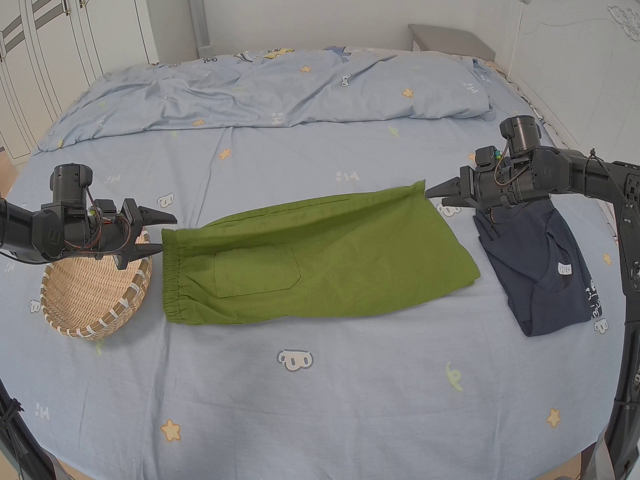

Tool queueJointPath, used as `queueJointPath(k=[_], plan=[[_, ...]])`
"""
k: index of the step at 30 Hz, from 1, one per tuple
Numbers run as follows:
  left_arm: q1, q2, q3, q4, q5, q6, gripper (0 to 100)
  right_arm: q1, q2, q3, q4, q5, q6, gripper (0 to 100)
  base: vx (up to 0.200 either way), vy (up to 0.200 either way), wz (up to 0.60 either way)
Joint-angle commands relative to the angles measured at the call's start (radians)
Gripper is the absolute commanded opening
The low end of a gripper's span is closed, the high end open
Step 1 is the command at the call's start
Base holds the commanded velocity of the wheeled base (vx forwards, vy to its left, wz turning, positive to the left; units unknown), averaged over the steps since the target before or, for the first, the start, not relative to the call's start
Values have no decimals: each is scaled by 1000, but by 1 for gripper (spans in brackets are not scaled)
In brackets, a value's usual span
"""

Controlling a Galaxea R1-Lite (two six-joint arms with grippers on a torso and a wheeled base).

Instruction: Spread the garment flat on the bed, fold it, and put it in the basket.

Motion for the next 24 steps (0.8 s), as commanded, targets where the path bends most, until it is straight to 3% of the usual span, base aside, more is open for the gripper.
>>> queueJointPath(k=[1,10,15,21,24], plan=[[-3,-2,1,1,-1,-1,100,5,4,0,2,1,-1,100,0,0,0],[-15,-22,51,1,-7,14,100,0,-80,0,4,1,1,100,0,0,0],[-34,-83,171,-9,-2,183,100,-12,-248,242,-42,1,9,100,0,0,0],[-65,-152,315,-72,2,215,100,-30,-424,610,-254,4,18,100,0,0,0],[-101,-146,395,-187,60,217,100,-30,-499,784,-357,8,29,100,0,0,0]])
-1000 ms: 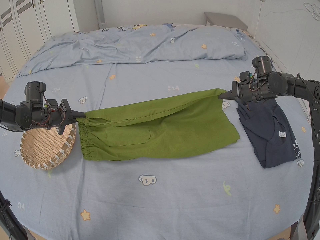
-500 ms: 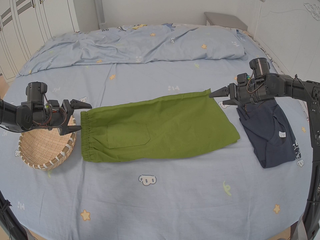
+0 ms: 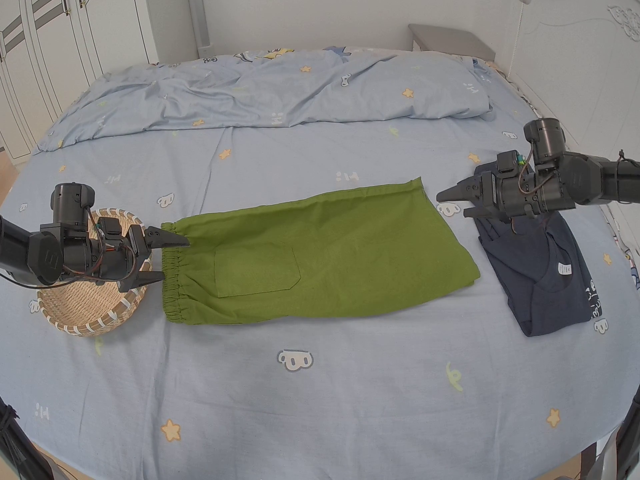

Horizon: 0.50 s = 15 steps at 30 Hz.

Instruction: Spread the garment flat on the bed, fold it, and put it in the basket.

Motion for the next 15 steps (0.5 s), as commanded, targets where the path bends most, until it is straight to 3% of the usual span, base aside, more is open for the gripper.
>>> queueJointPath(k=[1,6,15], plan=[[-76,-68,230,-182,87,60,100,-16,-295,467,-252,6,18,100,0,0,0],[-127,0,314,-333,225,59,100,-7,-322,540,-319,6,43,100,0,0,0],[-141,81,356,-412,239,57,100,-16,-344,557,-325,6,50,100,0,0,0]])
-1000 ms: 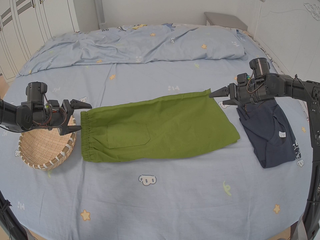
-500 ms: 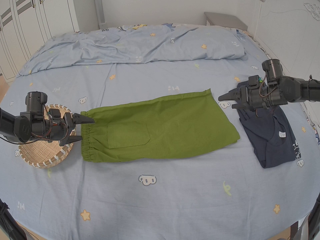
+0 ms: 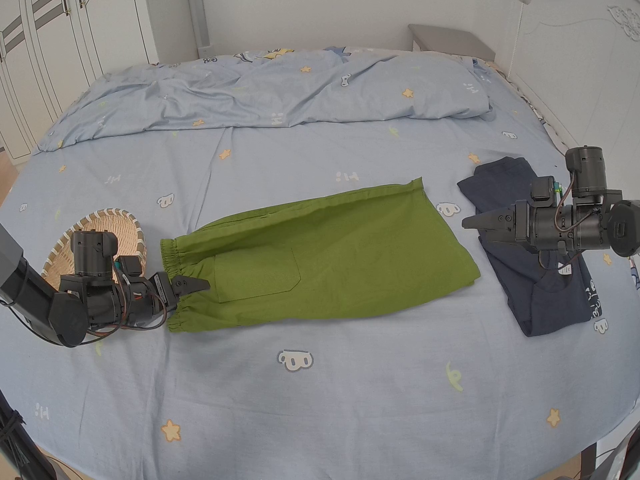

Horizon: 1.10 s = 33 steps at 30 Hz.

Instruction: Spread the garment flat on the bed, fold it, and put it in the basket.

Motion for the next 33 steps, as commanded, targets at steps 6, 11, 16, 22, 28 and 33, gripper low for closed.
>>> queueJointPath(k=[6,11,16,22,28,33], plan=[[-2,78,22,-37,4,-1,100,-3,-55,27,-4,0,3,100,0,0,0],[26,66,19,-39,1,-4,100,-2,-54,30,-3,0,3,100,0,0,0],[40,43,22,-37,-5,-4,100,3,-54,36,-4,-1,2,100,0,0,0],[32,66,10,-56,-8,-10,100,6,-54,39,-6,-1,2,100,0,0,0],[27,130,4,-162,-9,-48,100,8,-54,41,-6,-1,2,100,0,0,0],[38,164,-16,-188,-12,-73,100,8,-54,41,-6,-1,2,100,0,0,0]])
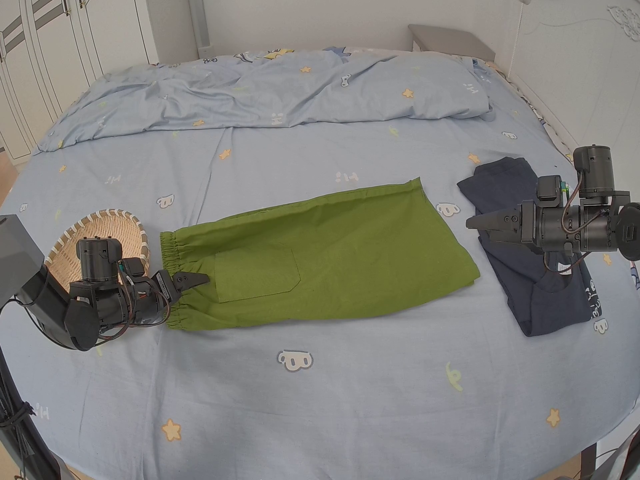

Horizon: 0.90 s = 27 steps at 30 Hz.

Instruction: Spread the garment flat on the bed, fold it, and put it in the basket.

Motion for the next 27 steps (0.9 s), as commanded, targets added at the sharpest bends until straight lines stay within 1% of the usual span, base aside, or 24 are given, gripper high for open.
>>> queueJointPath(k=[1,3,4,6,8,11,12,21,24,27], plan=[[7,45,-16,-3,-2,-14,100,0,-1,0,-1,0,0,100,0,0,0],[7,46,-22,-2,-7,-25,100,0,-1,2,-1,0,0,100,0,0,0],[8,46,-29,-3,-25,-52,100,2,-1,2,-1,0,0,100,0,0,0],[8,46,-32,-3,-41,-65,100,2,-1,2,-1,0,0,100,0,0,0],[10,48,-44,-3,-90,-101,100,2,-1,2,-1,0,0,100,0,0,0],[15,54,-58,-3,-116,-112,100,2,1,0,-1,0,0,100,0,0,0],[22,65,-70,-3,-125,-115,0,2,1,0,-1,0,0,100,0,0,0],[19,82,-114,11,-130,-129,0,-10,15,-9,-2,3,-5,100,0,0,0],[21,71,-119,17,-131,-149,0,-26,65,-28,9,0,-2,100,0,0,0],[21,22,-118,44,-151,-161,0,-61,171,-90,50,-1,-8,100,0,0,0]])
